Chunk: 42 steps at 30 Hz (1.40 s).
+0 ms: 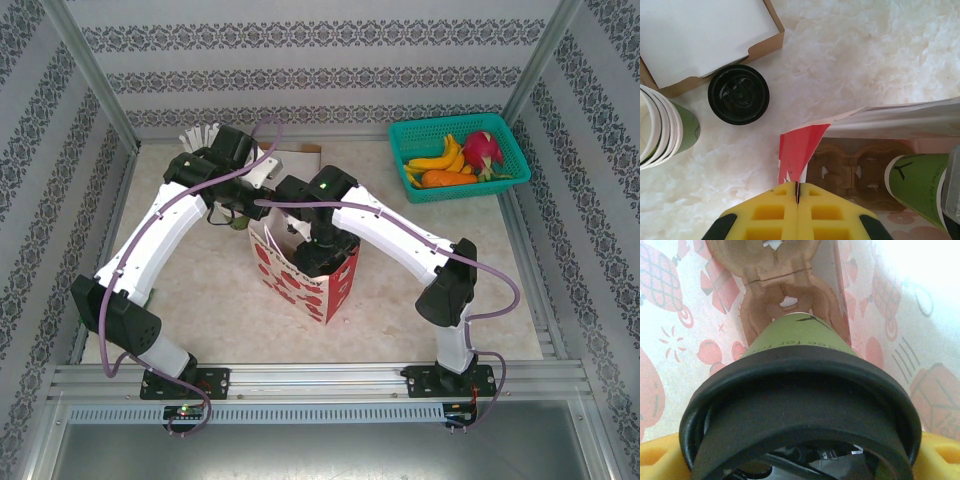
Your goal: Pack the takeout coffee
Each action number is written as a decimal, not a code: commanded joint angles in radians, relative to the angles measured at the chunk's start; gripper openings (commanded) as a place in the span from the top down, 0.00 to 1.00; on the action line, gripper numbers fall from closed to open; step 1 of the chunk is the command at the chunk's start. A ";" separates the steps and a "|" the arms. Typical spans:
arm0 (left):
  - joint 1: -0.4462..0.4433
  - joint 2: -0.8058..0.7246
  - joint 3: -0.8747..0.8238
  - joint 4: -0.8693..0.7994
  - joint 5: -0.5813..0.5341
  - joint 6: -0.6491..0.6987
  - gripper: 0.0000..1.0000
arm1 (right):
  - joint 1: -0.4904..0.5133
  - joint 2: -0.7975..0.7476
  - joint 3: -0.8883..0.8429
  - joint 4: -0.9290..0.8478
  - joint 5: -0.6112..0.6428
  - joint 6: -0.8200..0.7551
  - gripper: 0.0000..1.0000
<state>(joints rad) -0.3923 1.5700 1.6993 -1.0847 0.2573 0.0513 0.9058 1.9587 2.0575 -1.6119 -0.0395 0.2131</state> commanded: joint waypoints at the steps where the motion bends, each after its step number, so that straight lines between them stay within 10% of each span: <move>1: 0.009 -0.031 0.049 0.021 -0.090 0.032 1.00 | 0.001 -0.028 -0.020 -0.181 0.008 0.019 0.49; 15: 0.017 -0.022 0.026 0.061 0.068 -0.033 1.00 | -0.004 -0.031 -0.013 -0.135 -0.011 0.028 0.49; 42: 0.017 -0.032 -0.005 0.065 0.040 -0.042 1.00 | -0.042 0.024 -0.033 -0.085 -0.004 -0.047 0.50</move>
<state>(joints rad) -0.3904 1.5627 1.6981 -1.0481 0.2993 0.0185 0.8722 1.9720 2.0418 -1.6123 -0.0452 0.1818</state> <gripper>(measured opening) 0.051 0.828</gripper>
